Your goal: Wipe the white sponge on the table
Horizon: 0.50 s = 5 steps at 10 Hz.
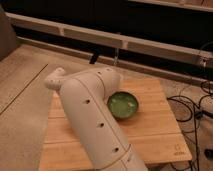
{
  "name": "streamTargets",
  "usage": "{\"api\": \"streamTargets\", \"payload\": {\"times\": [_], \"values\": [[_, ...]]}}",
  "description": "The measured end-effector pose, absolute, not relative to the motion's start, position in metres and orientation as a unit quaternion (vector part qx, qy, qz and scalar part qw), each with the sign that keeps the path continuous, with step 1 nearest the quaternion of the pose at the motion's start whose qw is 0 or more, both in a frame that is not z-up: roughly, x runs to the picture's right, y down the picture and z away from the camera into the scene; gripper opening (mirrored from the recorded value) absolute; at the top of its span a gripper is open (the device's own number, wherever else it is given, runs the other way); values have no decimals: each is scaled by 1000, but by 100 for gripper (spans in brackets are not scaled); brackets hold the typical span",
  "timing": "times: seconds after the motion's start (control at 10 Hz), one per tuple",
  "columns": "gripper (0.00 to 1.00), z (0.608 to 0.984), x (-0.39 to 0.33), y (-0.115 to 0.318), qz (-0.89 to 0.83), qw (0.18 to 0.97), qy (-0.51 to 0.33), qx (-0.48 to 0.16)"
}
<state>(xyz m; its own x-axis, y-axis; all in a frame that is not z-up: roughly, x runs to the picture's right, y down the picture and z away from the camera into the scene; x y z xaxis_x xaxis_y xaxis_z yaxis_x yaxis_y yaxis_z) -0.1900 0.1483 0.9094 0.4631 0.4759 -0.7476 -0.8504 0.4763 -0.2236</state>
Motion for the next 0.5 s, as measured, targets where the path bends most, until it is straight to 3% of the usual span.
{"api": "streamTargets", "payload": {"times": [0.5], "values": [[0,871,-202,177,397,800,303,-333]]}}
